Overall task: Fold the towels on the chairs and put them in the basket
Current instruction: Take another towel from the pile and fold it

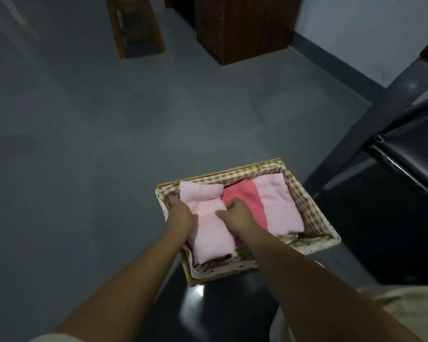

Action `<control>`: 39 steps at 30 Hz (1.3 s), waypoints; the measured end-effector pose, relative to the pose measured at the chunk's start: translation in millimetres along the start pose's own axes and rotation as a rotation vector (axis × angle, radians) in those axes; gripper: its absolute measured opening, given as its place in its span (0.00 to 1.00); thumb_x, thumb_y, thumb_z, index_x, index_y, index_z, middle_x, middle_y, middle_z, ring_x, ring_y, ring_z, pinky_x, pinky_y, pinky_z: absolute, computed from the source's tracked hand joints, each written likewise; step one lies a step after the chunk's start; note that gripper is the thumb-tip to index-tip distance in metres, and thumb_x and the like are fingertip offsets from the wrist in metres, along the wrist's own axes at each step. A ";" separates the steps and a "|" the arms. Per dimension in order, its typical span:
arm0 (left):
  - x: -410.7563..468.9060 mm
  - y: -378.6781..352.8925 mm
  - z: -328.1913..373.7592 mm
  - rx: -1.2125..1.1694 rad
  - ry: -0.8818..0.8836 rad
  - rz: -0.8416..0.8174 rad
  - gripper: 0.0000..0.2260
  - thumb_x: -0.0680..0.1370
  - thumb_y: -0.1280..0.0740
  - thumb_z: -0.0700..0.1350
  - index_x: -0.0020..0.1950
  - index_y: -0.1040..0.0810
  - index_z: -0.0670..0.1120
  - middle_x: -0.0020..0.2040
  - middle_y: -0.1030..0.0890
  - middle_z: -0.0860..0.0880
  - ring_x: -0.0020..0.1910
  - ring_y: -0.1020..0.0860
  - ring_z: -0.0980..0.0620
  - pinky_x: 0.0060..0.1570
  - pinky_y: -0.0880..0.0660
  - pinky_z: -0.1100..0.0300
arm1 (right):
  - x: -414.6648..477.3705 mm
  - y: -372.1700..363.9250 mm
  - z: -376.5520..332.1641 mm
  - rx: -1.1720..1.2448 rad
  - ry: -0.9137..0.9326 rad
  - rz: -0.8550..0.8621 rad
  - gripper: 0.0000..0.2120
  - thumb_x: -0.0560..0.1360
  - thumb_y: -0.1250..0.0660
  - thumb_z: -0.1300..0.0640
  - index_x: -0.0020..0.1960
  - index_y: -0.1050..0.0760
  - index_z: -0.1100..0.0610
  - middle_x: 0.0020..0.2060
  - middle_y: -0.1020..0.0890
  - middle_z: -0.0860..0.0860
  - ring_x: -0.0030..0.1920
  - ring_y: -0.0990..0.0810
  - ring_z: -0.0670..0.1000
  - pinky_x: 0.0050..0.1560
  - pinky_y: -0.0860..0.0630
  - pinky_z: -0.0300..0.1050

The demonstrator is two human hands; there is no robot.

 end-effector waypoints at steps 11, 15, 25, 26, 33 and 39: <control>10.4 -37.7 25.8 1.028 -0.728 -0.147 0.42 0.73 0.46 0.71 0.82 0.45 0.48 0.82 0.51 0.43 0.80 0.48 0.43 0.77 0.49 0.44 | 5.1 -4.4 14.9 -0.717 0.278 -0.240 0.41 0.73 0.33 0.36 0.80 0.44 0.48 0.79 0.40 0.52 0.78 0.44 0.57 0.77 0.52 0.61; 13.6 -45.2 1.4 1.112 -0.490 -0.197 0.55 0.68 0.50 0.81 0.82 0.59 0.45 0.82 0.59 0.43 0.80 0.52 0.38 0.78 0.52 0.42 | 4.4 -2.2 22.4 -0.986 0.284 -0.204 0.43 0.73 0.36 0.32 0.81 0.46 0.50 0.81 0.48 0.51 0.80 0.53 0.55 0.77 0.61 0.63; 3.8 -11.6 70.7 0.949 -0.561 -0.188 0.32 0.75 0.38 0.68 0.70 0.28 0.47 0.68 0.28 0.41 0.65 0.26 0.40 0.61 0.27 0.48 | -10.3 47.9 -19.9 -0.721 0.165 -0.187 0.32 0.80 0.37 0.42 0.77 0.37 0.58 0.74 0.30 0.57 0.72 0.30 0.58 0.71 0.34 0.49; 2.3 -2.5 89.6 0.884 -0.582 -0.181 0.27 0.76 0.36 0.65 0.67 0.25 0.47 0.65 0.25 0.41 0.63 0.24 0.40 0.60 0.26 0.49 | -13.0 64.5 -33.7 -0.737 0.171 -0.160 0.31 0.80 0.37 0.43 0.76 0.36 0.59 0.73 0.29 0.58 0.71 0.30 0.58 0.70 0.32 0.49; -56.7 46.2 274.9 0.579 -0.814 -0.030 0.23 0.79 0.34 0.52 0.69 0.28 0.41 0.67 0.25 0.39 0.65 0.26 0.40 0.63 0.29 0.52 | -73.6 252.1 -118.2 -0.733 0.206 0.243 0.27 0.81 0.39 0.43 0.72 0.30 0.60 0.70 0.26 0.59 0.69 0.28 0.59 0.67 0.32 0.46; -185.3 3.8 423.7 0.397 -1.071 -0.045 0.20 0.80 0.35 0.51 0.68 0.27 0.41 0.65 0.24 0.40 0.62 0.25 0.41 0.59 0.27 0.52 | -194.0 437.9 -104.1 -0.593 0.133 0.614 0.24 0.80 0.38 0.41 0.67 0.27 0.58 0.65 0.23 0.56 0.64 0.24 0.58 0.58 0.29 0.45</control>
Point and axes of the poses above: each hand's wrist, its own x-axis towards the middle knuckle, its own y-axis out of the back of the hand, z = x × y, the point moved 8 cm from there along x, towards the middle knuckle
